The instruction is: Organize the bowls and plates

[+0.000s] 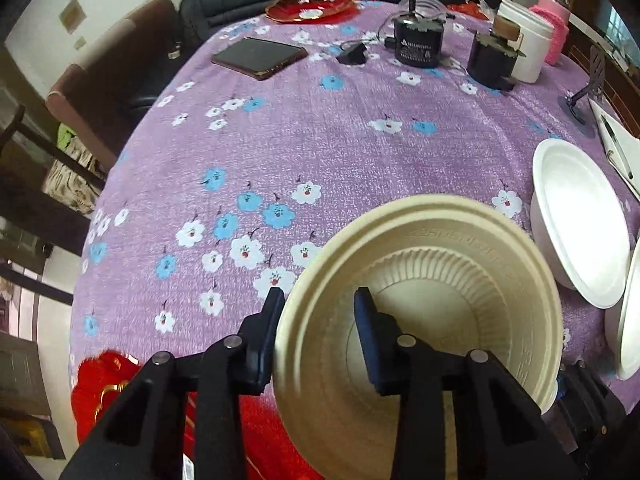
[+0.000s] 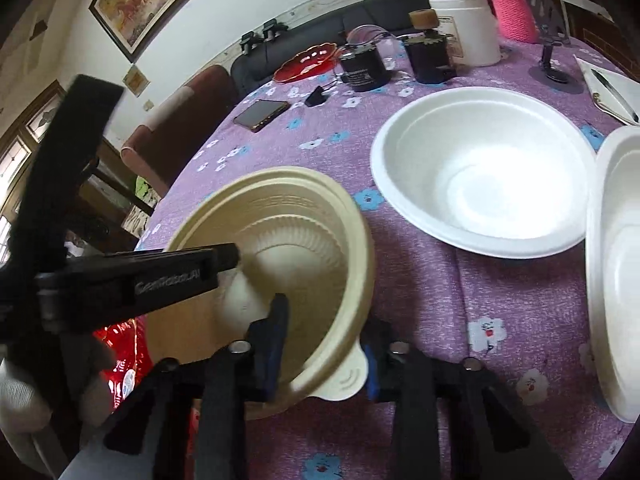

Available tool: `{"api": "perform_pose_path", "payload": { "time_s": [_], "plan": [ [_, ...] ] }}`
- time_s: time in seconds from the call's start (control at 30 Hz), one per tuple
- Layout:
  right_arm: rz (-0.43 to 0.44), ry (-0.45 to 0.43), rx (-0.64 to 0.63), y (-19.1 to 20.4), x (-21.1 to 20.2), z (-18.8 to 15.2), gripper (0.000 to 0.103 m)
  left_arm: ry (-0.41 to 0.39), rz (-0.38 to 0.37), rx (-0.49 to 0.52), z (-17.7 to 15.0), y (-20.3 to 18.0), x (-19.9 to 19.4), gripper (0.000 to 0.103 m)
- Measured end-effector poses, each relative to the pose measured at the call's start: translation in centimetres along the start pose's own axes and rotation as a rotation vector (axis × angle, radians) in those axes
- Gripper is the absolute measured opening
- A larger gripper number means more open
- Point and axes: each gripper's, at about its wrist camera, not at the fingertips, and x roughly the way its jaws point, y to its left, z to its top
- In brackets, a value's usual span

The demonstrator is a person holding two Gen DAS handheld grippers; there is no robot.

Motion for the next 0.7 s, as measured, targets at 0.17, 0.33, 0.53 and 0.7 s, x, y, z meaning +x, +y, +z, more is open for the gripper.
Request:
{"api": "perform_pose_path", "payload": {
  "time_s": [0.17,0.33,0.53,0.7],
  "plan": [
    [-0.023,-0.010,-0.010,0.0,-0.1,-0.1,0.032,-0.002,0.003,-0.009,-0.8,-0.6,-0.4,0.036],
    [-0.045,-0.032,-0.066,0.9,-0.1,-0.3,0.033,0.030,-0.048,-0.054,-0.7,0.7,0.3,0.039],
    [-0.091,-0.089,-0.114,1.6,-1.2,-0.4,0.045,-0.023,-0.067,-0.127,-1.1,2.9,-2.0,0.047],
    [-0.088,-0.161,-0.132,2.8,-4.8,-0.7,0.045,-0.139,-0.075,-0.115,-1.9,3.4,-6.0,0.055]
  ]
}}
